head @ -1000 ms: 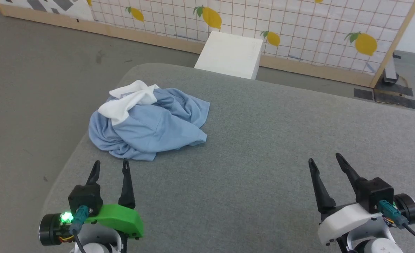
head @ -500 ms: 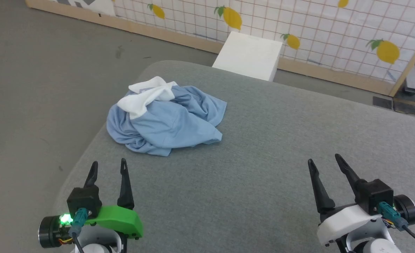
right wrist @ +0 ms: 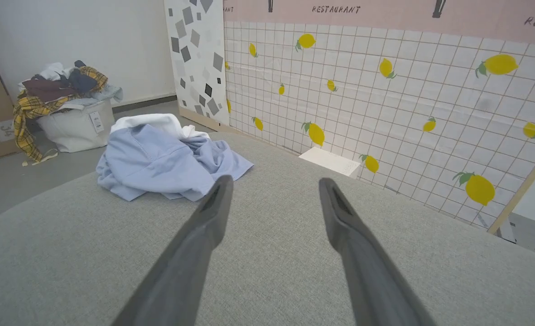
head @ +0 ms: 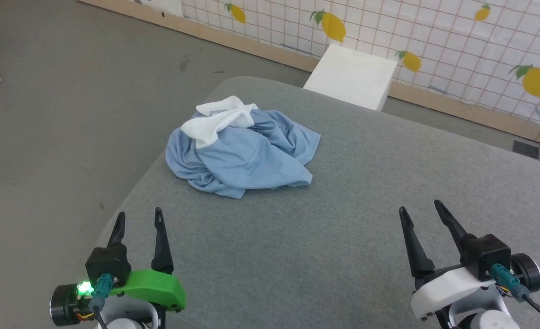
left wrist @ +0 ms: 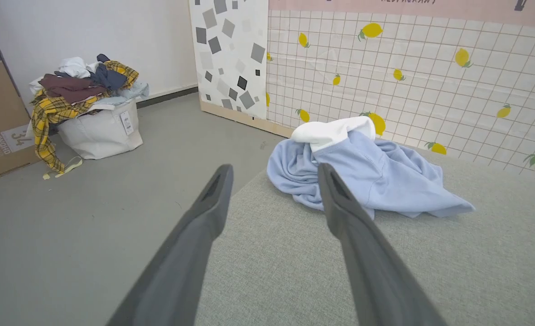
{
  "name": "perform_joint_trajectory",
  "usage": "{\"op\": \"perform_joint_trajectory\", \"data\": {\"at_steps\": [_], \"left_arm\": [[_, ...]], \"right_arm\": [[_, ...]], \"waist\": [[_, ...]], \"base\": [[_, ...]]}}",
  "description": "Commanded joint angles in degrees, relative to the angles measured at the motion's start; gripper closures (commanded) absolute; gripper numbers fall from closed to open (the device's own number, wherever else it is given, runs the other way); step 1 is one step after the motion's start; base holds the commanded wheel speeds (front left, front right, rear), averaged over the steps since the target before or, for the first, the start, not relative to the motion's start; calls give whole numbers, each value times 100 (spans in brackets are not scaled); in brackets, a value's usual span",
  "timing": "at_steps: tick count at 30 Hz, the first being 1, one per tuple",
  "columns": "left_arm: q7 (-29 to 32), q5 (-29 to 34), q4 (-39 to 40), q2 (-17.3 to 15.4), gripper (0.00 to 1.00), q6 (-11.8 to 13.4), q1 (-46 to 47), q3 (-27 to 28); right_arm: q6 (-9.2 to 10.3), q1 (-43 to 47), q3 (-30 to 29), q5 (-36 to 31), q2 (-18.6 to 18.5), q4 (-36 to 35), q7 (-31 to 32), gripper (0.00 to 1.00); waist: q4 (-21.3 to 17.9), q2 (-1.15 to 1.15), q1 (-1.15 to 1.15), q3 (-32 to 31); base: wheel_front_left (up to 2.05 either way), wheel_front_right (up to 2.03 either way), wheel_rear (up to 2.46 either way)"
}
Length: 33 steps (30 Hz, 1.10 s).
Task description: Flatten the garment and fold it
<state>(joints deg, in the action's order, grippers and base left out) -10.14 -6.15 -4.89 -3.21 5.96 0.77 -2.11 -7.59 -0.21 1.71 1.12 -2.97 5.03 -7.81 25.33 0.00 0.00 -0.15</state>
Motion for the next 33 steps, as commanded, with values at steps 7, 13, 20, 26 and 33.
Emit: {"op": "perform_joint_trajectory", "data": {"at_steps": [7, 13, 20, 26, 33], "left_arm": [[-130, -100, -51, 10, 0, 74, -65, 10], [-201, -150, -72, 13, 0, 106, -73, 1], [-284, -203, -118, 17, 0, 147, -72, -11], [-355, -269, -139, 16, 0, 143, -23, 2], [-244, -638, -383, -33, 0, -270, 934, -93]], "right_arm": [[7, -133, 18, 74, 7, 68, -124, 0], [8, -159, 10, 69, 7, 110, -182, 0], [8, -173, 22, 77, 8, 143, -239, 0], [9, -232, 58, 77, 9, 158, -269, 0], [9, -470, 87, -108, 9, 11, -193, 0]], "waist": [[246, 0, 0, 12], [414, 0, 0, 35], [641, 0, 0, 45], [772, 0, 0, 143], [651, 0, 0, 742]], "base": [[0, 0, 0], [0, 0, 0], [0, 0, 0], [0, 0, 0], [0, 0, 0]]}}
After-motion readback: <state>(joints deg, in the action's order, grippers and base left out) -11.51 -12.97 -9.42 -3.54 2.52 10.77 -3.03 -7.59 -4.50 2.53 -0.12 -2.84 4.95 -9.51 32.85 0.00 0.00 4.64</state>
